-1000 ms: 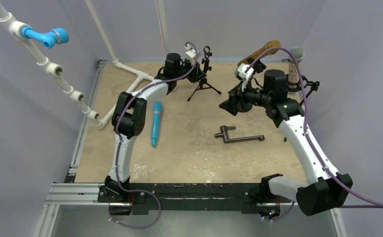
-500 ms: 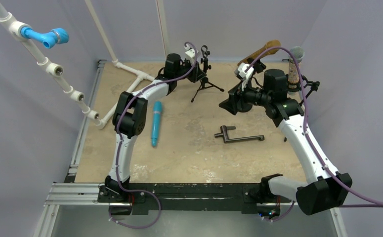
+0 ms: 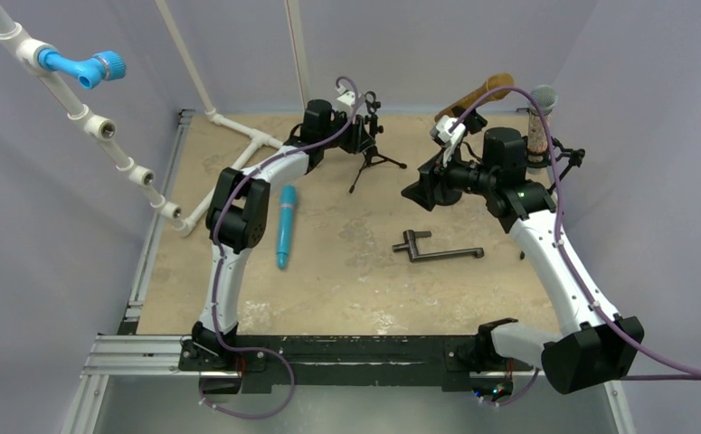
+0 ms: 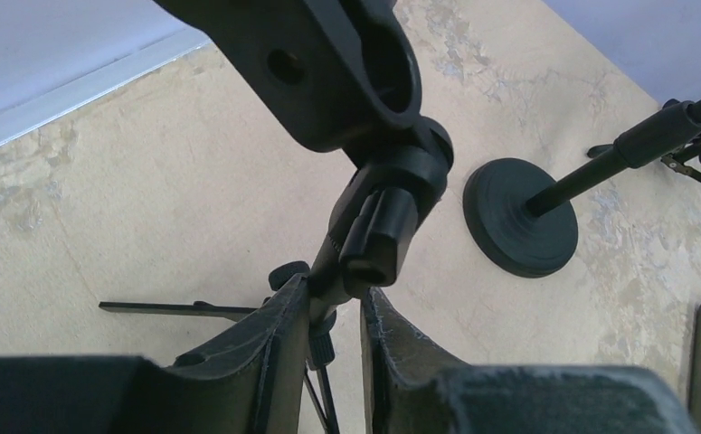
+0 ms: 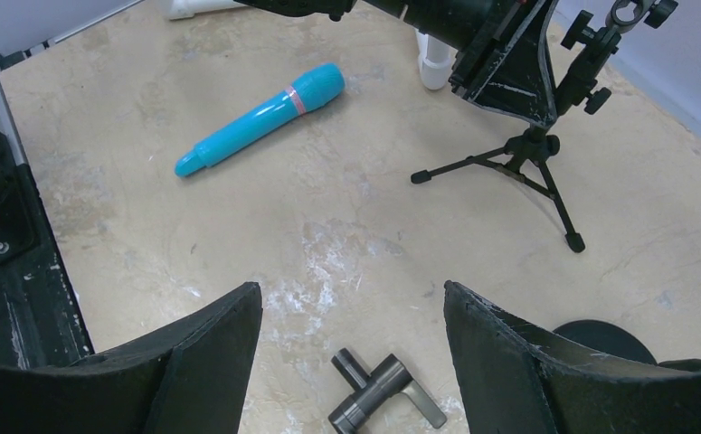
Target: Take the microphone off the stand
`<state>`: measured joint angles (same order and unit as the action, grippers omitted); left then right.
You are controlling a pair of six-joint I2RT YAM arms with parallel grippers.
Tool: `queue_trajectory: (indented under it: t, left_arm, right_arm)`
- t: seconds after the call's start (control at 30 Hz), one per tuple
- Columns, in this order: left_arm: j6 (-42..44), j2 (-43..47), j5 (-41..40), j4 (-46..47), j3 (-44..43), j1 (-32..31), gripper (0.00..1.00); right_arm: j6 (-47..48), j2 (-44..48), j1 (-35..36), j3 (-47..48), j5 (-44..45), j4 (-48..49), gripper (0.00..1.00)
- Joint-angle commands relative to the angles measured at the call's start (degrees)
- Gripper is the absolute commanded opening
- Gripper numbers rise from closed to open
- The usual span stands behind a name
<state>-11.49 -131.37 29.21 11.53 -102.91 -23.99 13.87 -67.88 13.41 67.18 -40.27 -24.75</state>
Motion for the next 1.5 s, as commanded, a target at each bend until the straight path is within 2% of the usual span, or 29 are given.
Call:
queue_trajectory:
  t: [0.0,0.13,0.23,0.47,0.6,0.77,0.87,0.97,1.07,1.2,1.47]
  left_arm:
    - [-2.57,2.18,-0.41,-0.12,-3.94,0.49,0.25]
    - [-3.75,1.95,0.55,-2.50,-4.62,0.53,0.27]
    - [-3.94,2.22,0.91,-3.19,-4.33,0.52,0.34]
    - [-2.09,7.57,0.33,-2.93,1.24,0.86,0.71]
    - [0.63,14.36,0.03,-4.13,7.62,1.05,0.80]
    - [4.04,24.82,0.27,-8.81,15.06,1.06,0.84]
    - [5.36,29.80,-0.89,-18.30,15.90,1.05,0.85]
    - [7.05,34.90,-1.60,-23.49,18.24,1.05,0.86]
    - [8.62,40.57,-1.16,-25.77,21.65,1.05,0.86]
    - [11.15,45.39,0.41,-30.24,23.56,1.05,0.87]
    - [15.23,51.17,1.58,-32.95,26.87,1.05,0.88]
  right_arm:
    - [-1.01,1.34,-0.41,-0.18,-1.66,2.33,0.72]
    - [-1.41,1.34,-0.53,-0.25,-1.75,2.65,0.72]
    - [-1.89,1.47,-0.70,-0.10,-1.59,2.90,0.72]
    - [-3.01,2.08,-1.07,2.41,1.16,2.06,0.73]
    - [-3.03,3.13,-1.07,3.86,3.03,1.15,0.73]
    - [-3.26,5.28,-1.11,5.70,7.53,-0.68,0.74]
    - [-4.90,6.40,-1.25,6.99,17.10,-0.36,0.75]
    - [-4.57,6.99,-1.37,8.41,24.00,-0.95,0.75]
    - [-4.58,7.84,-1.46,9.00,27.62,-1.42,0.76]
    - [-4.02,9.01,-1.49,7.44,31.30,-1.37,0.84]
    - [-2.45,12.06,-1.61,1.96,36.80,-2.01,0.87]
